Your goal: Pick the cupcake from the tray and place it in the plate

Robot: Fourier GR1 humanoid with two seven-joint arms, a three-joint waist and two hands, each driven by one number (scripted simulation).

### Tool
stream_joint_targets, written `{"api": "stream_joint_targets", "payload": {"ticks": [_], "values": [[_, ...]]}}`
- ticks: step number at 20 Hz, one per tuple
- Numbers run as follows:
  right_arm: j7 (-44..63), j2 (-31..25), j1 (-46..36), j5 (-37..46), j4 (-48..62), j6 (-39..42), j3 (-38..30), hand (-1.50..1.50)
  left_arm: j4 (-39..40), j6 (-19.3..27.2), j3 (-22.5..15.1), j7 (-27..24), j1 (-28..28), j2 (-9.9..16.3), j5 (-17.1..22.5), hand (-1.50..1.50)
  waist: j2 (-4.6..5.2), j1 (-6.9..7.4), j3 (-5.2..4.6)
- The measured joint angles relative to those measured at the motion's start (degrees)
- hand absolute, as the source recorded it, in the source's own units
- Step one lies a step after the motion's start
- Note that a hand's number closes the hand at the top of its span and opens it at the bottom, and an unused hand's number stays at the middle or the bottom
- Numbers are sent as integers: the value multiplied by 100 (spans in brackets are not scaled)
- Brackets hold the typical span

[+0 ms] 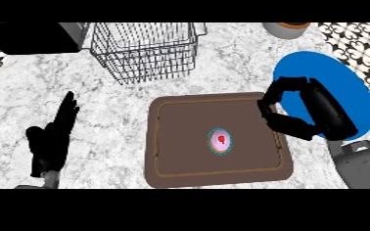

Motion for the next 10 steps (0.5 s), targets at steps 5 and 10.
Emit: {"api": "stream_joint_targets", "payload": {"ticks": [5, 10], "values": [[-705, 1355, 943, -827, 149, -741, -102, -150, 59, -62, -146, 243, 10, -120, 54, 0, 71, 72, 75], [-1869, 1415, 1542, -820, 399, -273, 204, -150, 161, -43, -267, 505, -214, -261, -58, 0, 62, 206, 65]]}}
